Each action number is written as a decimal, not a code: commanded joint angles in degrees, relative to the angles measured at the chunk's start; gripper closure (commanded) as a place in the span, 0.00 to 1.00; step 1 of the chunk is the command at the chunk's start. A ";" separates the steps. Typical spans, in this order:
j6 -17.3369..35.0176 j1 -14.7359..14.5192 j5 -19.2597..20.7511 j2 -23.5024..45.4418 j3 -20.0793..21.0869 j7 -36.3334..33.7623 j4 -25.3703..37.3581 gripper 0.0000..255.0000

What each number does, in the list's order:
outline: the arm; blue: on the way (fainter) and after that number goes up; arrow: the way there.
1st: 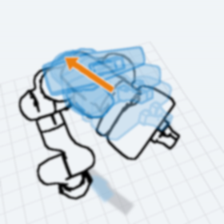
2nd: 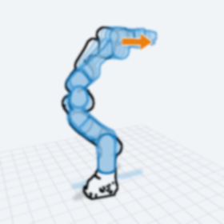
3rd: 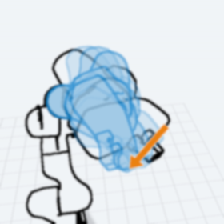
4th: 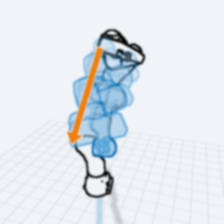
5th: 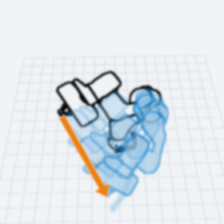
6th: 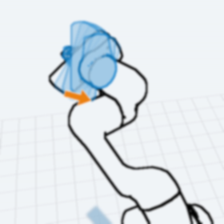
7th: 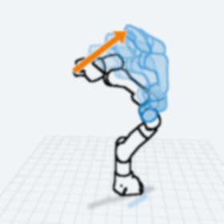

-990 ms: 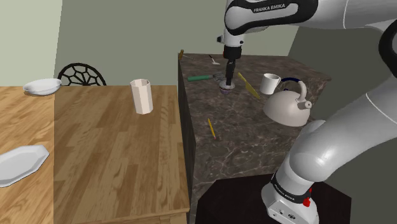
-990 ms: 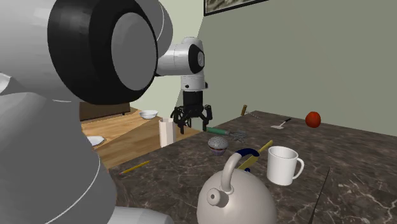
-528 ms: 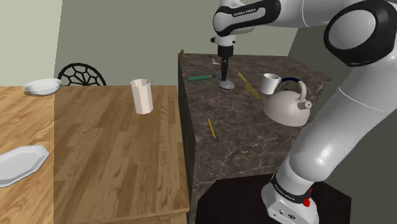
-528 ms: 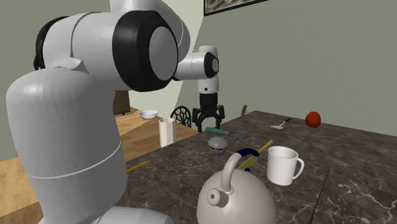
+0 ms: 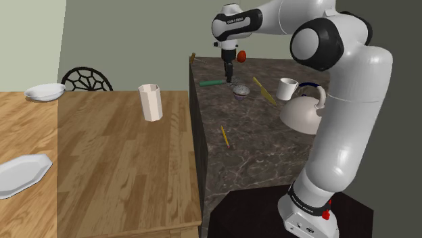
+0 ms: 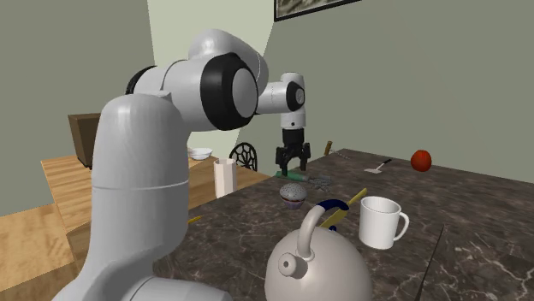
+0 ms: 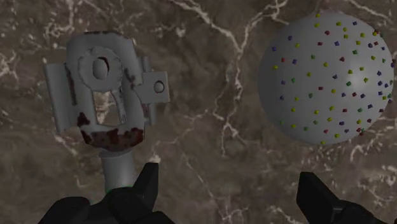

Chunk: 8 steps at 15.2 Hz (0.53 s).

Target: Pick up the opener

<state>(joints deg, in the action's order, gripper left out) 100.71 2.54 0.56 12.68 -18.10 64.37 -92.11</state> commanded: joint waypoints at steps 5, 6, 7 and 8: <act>-5.43 4.25 -3.80 17.22 1.14 8.97 22.58 0.00; -6.31 4.81 -4.12 19.23 1.39 9.69 25.50 0.00; -5.48 4.74 -4.08 19.13 1.44 9.65 24.57 0.00; -4.67 4.67 -4.06 19.05 1.46 9.61 23.68 0.00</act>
<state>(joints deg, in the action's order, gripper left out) 95.84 6.99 -3.34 30.92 -16.74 73.68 -69.09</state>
